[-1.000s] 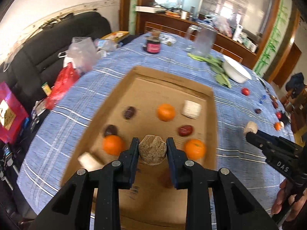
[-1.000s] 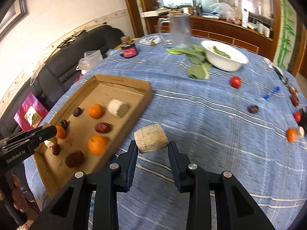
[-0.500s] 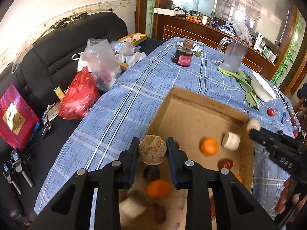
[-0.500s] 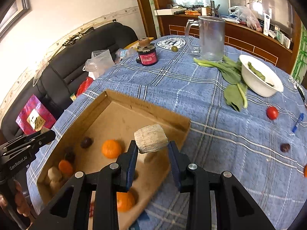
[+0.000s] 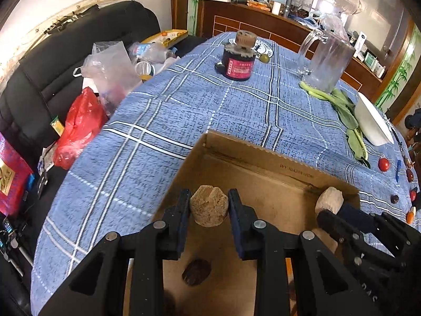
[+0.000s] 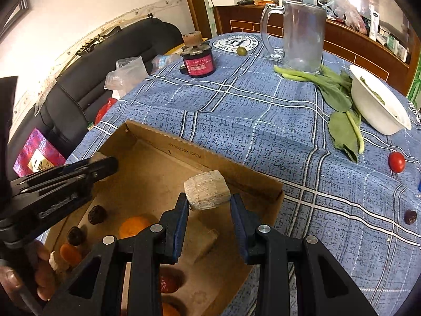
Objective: Organize fruits
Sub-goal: 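Carry both beige cakes into the cardboard tray and open both tools, then lift both open tools out of the tray back over the table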
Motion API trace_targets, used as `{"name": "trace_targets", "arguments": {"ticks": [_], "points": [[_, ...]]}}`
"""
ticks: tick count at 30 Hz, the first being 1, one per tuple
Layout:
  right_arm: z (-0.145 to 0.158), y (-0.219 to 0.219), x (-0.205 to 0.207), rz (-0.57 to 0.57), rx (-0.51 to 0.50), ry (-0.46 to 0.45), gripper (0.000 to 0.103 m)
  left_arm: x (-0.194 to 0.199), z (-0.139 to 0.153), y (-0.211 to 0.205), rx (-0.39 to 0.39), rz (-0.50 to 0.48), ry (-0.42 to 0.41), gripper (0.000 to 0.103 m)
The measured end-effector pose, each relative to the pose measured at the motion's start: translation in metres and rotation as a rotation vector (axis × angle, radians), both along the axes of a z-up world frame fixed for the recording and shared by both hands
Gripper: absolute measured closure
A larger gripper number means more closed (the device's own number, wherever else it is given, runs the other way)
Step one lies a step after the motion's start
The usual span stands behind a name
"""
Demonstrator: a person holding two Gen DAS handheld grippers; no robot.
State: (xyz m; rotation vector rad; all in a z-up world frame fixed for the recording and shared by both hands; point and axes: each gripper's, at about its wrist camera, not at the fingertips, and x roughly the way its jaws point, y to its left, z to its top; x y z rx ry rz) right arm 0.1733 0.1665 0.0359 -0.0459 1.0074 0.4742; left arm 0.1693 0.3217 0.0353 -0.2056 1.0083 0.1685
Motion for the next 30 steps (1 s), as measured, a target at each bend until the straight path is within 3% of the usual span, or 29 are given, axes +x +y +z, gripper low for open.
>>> {"name": "trace_targets", "arguments": {"ticks": [14, 30], "points": [[-0.011, 0.007, 0.007, 0.013, -0.014, 0.024, 0.067, 0.013, -0.021, -0.003, 0.028, -0.013, 0.042, 0.076], [0.001, -0.006, -0.009, -0.023, -0.009, 0.009, 0.062, -0.023, -0.004, 0.001, 0.025, 0.006, 0.021, 0.064]]}}
